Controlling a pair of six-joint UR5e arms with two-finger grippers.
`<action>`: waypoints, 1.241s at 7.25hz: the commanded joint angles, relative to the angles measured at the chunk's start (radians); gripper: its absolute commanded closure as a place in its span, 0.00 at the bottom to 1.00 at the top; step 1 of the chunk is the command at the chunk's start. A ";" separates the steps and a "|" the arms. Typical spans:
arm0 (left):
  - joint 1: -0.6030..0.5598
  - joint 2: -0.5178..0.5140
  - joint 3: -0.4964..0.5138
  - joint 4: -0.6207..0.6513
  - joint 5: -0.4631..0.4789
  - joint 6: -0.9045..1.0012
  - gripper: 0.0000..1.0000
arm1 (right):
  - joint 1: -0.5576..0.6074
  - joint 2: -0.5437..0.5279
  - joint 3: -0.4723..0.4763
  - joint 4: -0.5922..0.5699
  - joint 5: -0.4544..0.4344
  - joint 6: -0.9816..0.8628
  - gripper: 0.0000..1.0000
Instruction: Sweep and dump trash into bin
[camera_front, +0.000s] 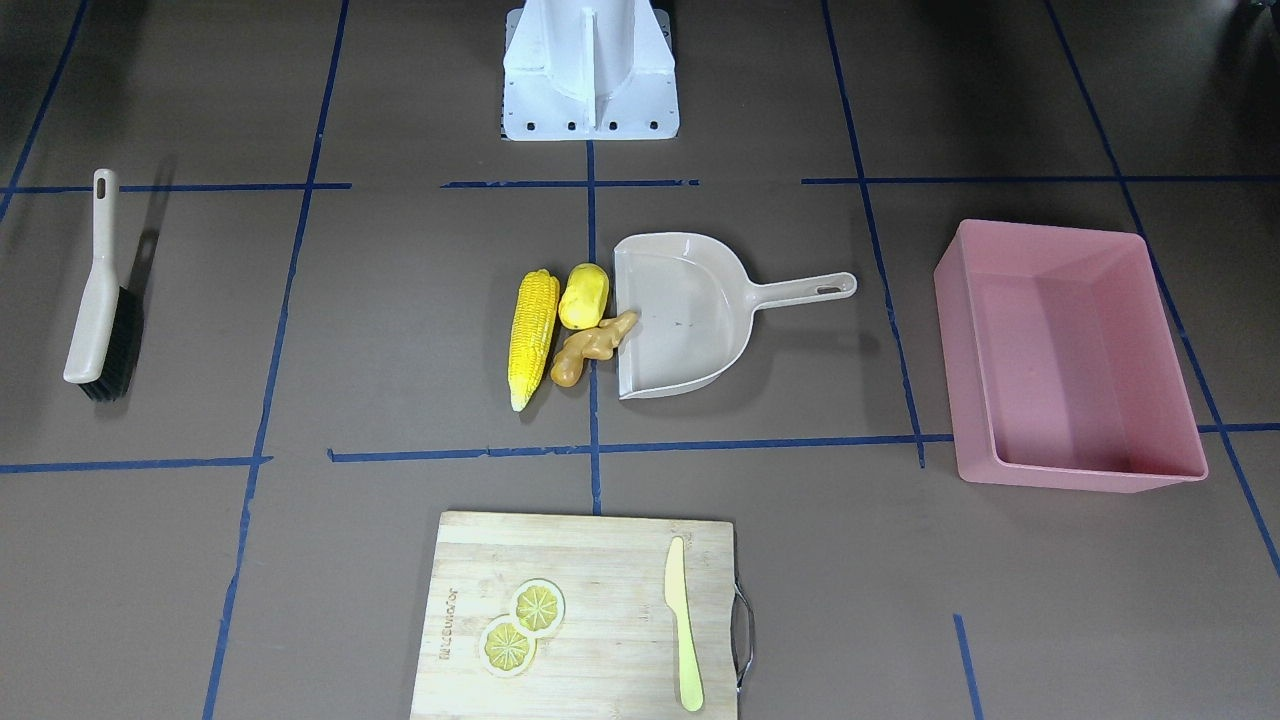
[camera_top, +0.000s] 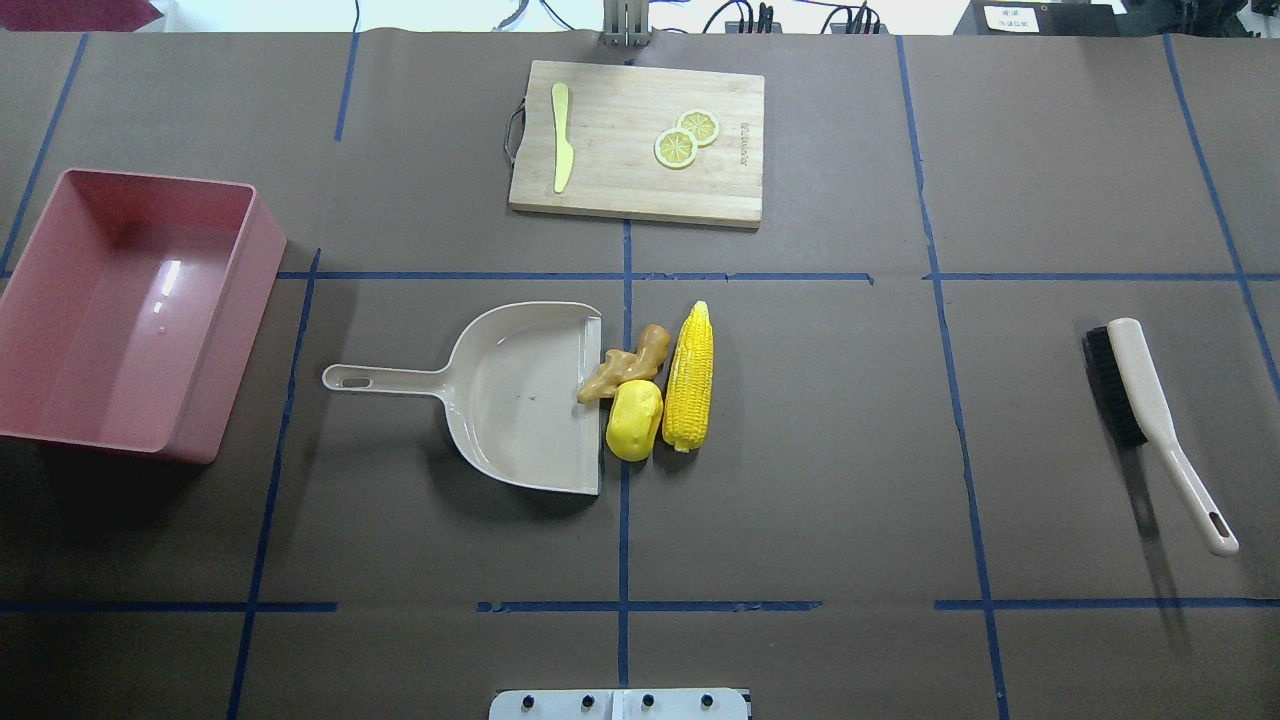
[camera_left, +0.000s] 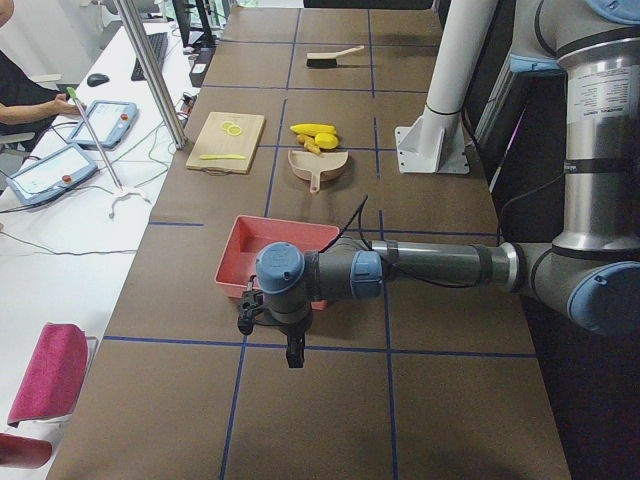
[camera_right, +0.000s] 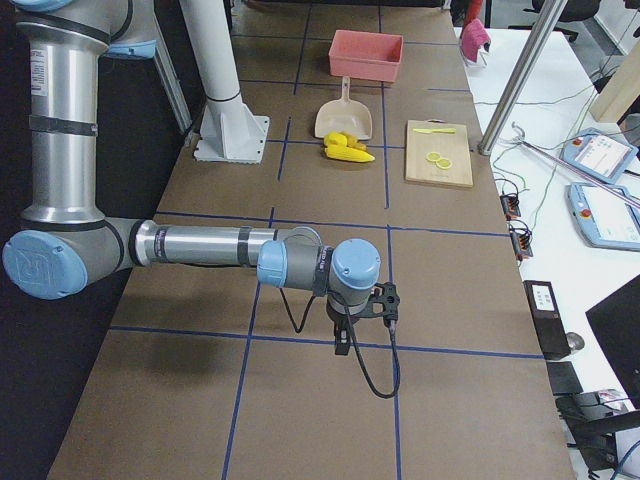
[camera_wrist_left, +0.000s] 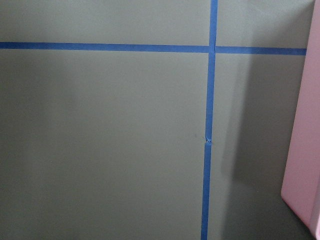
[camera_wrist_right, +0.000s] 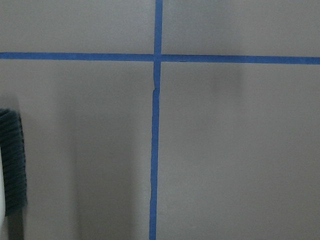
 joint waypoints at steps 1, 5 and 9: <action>0.001 0.000 0.000 -0.001 0.002 0.000 0.00 | 0.000 0.008 0.000 -0.001 0.002 0.011 0.00; 0.001 0.000 -0.002 -0.020 0.002 0.009 0.00 | 0.000 0.000 -0.001 0.001 0.005 0.013 0.00; 0.013 0.002 -0.026 -0.128 0.002 0.000 0.00 | 0.000 0.007 0.008 0.001 0.006 0.015 0.00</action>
